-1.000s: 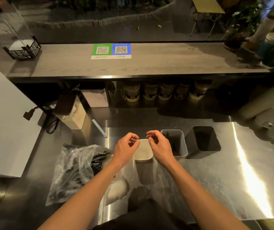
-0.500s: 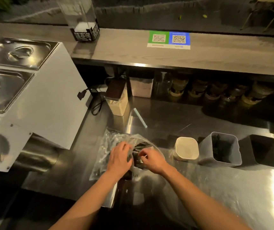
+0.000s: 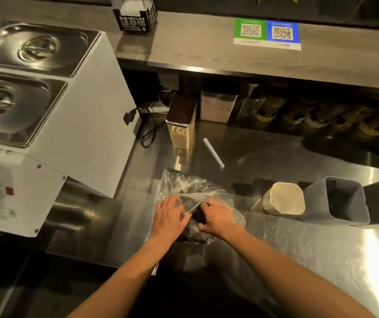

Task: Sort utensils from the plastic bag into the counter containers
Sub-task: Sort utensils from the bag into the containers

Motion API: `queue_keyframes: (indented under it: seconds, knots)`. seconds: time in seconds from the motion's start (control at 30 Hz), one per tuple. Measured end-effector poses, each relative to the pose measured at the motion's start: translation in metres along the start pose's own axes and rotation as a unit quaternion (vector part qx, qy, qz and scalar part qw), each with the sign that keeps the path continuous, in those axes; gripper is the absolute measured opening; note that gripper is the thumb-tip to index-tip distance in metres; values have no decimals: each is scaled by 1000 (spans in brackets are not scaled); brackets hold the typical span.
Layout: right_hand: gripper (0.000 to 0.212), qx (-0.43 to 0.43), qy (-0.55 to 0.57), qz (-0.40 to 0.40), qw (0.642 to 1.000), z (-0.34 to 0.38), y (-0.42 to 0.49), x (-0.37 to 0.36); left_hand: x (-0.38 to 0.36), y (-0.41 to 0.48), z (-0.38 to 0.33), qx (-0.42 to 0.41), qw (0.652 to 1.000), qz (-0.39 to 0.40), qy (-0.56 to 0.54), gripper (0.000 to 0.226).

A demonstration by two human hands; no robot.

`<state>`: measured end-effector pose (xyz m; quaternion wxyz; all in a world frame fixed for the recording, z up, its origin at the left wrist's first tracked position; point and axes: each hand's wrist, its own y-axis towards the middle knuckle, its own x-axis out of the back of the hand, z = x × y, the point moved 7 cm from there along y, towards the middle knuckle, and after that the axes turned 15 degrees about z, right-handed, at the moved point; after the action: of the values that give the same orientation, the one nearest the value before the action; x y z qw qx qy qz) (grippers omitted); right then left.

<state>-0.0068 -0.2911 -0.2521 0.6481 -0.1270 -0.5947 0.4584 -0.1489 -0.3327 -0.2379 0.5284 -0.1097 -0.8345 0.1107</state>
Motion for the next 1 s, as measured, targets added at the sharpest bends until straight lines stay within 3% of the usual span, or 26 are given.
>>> queue_keyframes:
  seconds: [0.17, 0.3, 0.4, 0.67, 0.87, 1.0]
  knots:
    - [76, -11, -52, -4, 999, 4, -1, -12, 3, -8, 6, -11, 998, -45, -43, 43]
    - [75, -14, -54, -7, 998, 11, 0, -16, -8, -16, 27, 124, 984, -40, -123, 68]
    - [76, -27, -58, -3, 998, 15, 1, -20, -19, -16, 30, 138, 975, 2, -174, 62]
    - [73, -36, -81, -1, 996, 16, 1, -28, -11, -15, 25, 104, 969, -1, -223, 53]
    - [37, -15, -48, -26, 998, 9, -6, -19, -11, -16, 25, 87, 972, 7, -216, 55]
    - [29, -26, -45, -30, 998, 6, -10, -8, -9, -15, 21, 84, 979, -2, -183, 56]
